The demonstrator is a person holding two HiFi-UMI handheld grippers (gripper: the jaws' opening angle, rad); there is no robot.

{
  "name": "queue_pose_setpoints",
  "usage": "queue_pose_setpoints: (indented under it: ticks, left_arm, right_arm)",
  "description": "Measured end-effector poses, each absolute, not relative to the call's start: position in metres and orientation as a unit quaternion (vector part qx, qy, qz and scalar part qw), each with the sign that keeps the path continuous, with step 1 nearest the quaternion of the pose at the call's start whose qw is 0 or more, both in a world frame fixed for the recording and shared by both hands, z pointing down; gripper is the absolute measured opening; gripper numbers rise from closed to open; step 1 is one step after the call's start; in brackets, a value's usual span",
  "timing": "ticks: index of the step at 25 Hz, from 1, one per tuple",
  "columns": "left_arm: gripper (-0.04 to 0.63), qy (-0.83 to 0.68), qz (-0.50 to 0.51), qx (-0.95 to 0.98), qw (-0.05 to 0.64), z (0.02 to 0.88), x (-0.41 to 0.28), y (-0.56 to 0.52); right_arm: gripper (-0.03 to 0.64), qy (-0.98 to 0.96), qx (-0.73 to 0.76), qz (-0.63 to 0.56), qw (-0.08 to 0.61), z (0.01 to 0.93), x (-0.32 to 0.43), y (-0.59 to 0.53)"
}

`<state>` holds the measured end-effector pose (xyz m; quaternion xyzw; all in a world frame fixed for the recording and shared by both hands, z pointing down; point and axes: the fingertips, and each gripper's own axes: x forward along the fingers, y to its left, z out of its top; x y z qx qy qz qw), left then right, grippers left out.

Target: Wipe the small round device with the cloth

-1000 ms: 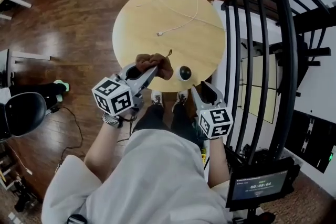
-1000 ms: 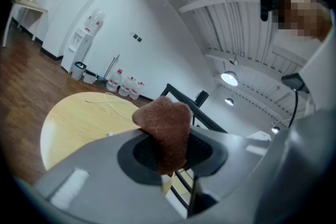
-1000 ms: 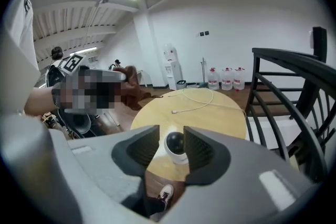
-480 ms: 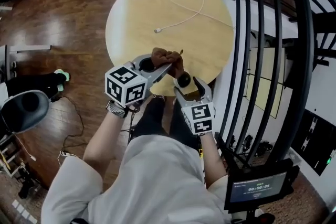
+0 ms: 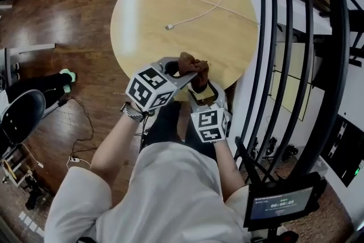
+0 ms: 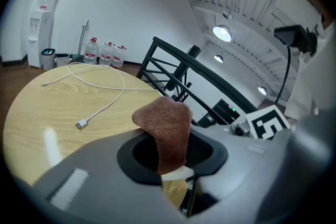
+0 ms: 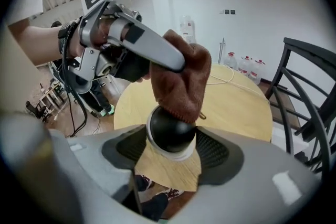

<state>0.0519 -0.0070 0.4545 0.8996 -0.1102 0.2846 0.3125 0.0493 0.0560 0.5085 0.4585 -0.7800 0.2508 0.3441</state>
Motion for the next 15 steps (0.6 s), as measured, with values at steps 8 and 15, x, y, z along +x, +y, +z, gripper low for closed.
queue_pose_setpoints:
  ticks: [8,15]
  left_arm:
    - [0.107,-0.048,0.39,0.893,0.219,0.477,0.063,0.006]
    - [0.106,0.008,0.435,0.884,0.169,0.492,0.069,0.01]
  right_arm:
    - [0.296,-0.777,0.459,0.257,0.347,0.506,0.046,0.056]
    - [0.296,-0.778,0.457,0.257,0.346,0.499,0.039,0.06]
